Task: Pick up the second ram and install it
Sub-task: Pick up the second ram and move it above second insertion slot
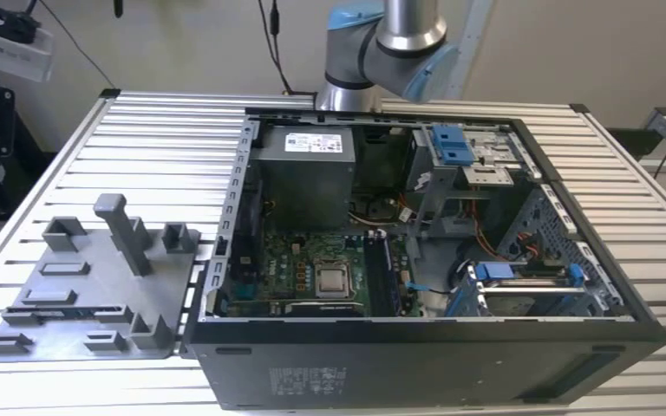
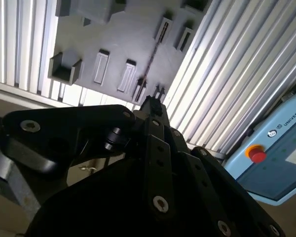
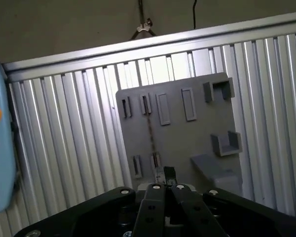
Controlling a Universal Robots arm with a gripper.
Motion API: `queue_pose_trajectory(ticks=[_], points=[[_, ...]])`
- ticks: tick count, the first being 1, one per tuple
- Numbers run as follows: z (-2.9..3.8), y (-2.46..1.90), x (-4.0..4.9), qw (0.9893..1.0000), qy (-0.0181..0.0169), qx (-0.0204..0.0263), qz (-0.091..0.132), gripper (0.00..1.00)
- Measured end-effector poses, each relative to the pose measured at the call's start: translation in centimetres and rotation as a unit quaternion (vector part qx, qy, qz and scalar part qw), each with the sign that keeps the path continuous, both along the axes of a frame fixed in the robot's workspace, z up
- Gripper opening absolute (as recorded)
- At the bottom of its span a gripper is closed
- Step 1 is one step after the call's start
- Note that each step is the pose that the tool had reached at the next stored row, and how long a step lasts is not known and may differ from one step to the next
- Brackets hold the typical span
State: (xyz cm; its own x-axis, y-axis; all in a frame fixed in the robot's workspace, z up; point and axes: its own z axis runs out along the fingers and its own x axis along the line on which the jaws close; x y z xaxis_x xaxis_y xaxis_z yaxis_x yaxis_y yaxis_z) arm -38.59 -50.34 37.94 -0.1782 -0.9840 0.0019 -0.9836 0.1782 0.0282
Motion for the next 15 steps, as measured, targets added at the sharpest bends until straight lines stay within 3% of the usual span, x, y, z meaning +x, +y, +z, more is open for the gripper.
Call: queue_pose_trajectory(ticks=[4, 15], points=[[-0.09, 0.28, 0.00, 1.0000, -0.0006, -0.0004, 0.005, 0.11], [-0.10, 0.29, 0.00, 1.0000, -0.0006, 0.0000, 0.006, 0.11]])
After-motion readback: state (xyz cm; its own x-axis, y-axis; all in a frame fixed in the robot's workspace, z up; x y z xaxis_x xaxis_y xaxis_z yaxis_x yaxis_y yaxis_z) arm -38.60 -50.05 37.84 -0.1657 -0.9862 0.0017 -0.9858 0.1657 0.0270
